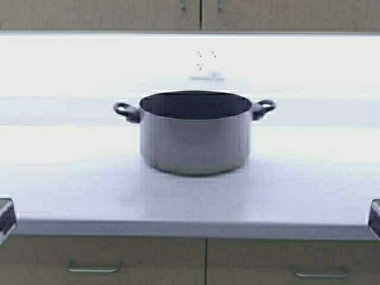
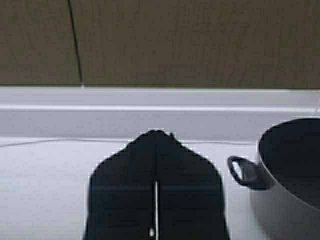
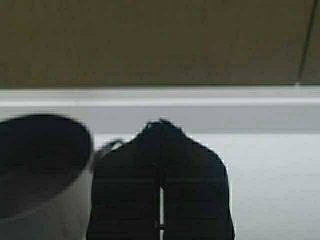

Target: Open the cabinet, put the pot inside, then close it

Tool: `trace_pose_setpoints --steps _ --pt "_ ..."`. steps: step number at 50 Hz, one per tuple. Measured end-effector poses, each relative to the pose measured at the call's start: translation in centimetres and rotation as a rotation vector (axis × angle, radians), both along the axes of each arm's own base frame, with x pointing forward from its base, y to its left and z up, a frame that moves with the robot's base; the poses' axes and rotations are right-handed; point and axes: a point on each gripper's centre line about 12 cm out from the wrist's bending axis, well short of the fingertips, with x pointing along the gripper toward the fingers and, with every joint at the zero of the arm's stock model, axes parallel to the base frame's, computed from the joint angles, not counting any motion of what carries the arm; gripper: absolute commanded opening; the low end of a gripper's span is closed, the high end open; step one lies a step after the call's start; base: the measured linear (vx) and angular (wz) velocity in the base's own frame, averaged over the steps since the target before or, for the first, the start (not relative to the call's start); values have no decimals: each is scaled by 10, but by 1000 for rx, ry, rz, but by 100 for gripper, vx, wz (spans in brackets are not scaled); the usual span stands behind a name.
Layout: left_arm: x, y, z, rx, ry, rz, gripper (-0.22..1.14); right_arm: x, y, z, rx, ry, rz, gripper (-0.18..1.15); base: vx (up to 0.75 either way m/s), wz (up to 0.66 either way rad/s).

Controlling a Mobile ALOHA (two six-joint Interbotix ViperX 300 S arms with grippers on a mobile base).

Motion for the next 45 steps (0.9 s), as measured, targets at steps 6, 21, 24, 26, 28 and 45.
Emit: trace_pose_setpoints --steps 6,21,24,26,28,45 --pt "-7 0 1 -24 5 1 3 -3 0 3 -1 -15 2 7 26 0" --pt "-11 0 1 -33 4 0 33 -9 3 7 6 -38 20 41 18 5" --pt "-12 -6 3 -37 12 -32 63 -12 9 4 23 -4 49 80 12 5" --pt "-15 -13 6 -40 16 -77 87 -15 17 0 40 43 88 102 10 4" --pt "-18 -23 9 -38 28 -136 106 -19 25 -1 54 82 134 114 8 2" --pt "-29 -106 7 -28 99 -582 101 -29 95 22 47 21 484 103 4 1"
